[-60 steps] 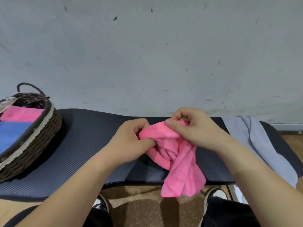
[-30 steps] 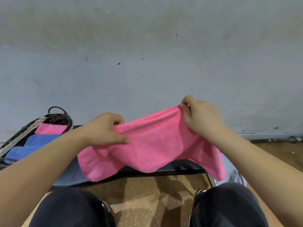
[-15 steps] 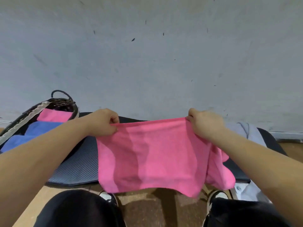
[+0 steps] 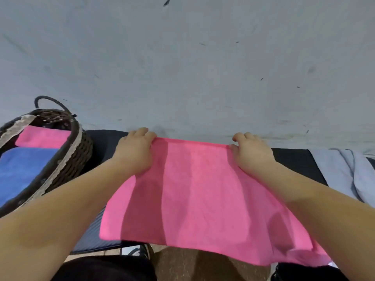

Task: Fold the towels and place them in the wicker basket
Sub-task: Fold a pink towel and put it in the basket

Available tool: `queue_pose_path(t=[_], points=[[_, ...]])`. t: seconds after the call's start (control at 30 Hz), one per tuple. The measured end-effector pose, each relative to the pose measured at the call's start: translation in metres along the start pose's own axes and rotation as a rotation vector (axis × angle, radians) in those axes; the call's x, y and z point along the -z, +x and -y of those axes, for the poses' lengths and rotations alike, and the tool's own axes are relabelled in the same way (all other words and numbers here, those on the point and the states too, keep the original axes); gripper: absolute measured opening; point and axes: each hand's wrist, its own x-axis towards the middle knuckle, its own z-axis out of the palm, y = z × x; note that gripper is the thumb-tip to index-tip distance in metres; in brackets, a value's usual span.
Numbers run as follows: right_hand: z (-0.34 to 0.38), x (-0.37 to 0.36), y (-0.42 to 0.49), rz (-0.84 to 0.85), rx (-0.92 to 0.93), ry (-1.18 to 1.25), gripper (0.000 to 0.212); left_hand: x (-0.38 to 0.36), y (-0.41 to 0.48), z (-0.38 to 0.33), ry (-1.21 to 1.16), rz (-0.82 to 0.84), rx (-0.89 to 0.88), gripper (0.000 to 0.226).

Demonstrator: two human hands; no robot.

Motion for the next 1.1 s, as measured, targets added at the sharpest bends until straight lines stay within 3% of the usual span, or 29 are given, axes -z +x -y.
queue_pose_path(t=[0.1, 0.17, 0.3, 0.4, 0.53, 0.7, 0.9, 0.97, 1.1], points=[[0.015, 0.005, -0.022, -0.005, 0.126, 0.076, 0.041, 0.0, -0.032, -0.014, -0.006, 0.049, -0.004, 0.063], [0.029, 0.01, -0.045, 0.093, 0.163, 0.121, 0.046, 0.002, -0.054, -0.027, -0.033, 0.133, 0.026, 0.075], [0.059, 0.011, -0.102, 0.406, -0.036, -0.133, 0.079, -0.007, -0.092, -0.046, -0.206, 0.343, 0.099, 0.089], [0.077, -0.002, -0.132, 0.501, -0.11, -0.13, 0.099, -0.024, -0.114, -0.034, -0.129, 0.383, 0.053, 0.087], [0.091, -0.023, -0.143, 0.457, -0.108, -0.069, 0.093, -0.028, -0.133, -0.006, -0.089, 0.36, 0.056, 0.08], [0.103, -0.025, -0.144, 0.46, 0.059, 0.024, 0.097, -0.026, -0.156, 0.03, -0.076, 0.324, 0.073, 0.077], [0.061, 0.033, -0.136, 0.501, 0.191, 0.398, 0.079, -0.023, -0.16, 0.014, -0.041, 0.221, 0.023, 0.075], [0.039, 0.056, -0.135, 0.431, 0.169, 0.438, 0.066, -0.02, -0.151, -0.006, -0.045, 0.182, -0.005, 0.072], [-0.034, 0.095, -0.13, 0.389, -0.036, 0.234, 0.045, -0.011, -0.126, -0.06, -0.046, 0.164, -0.109, 0.076]])
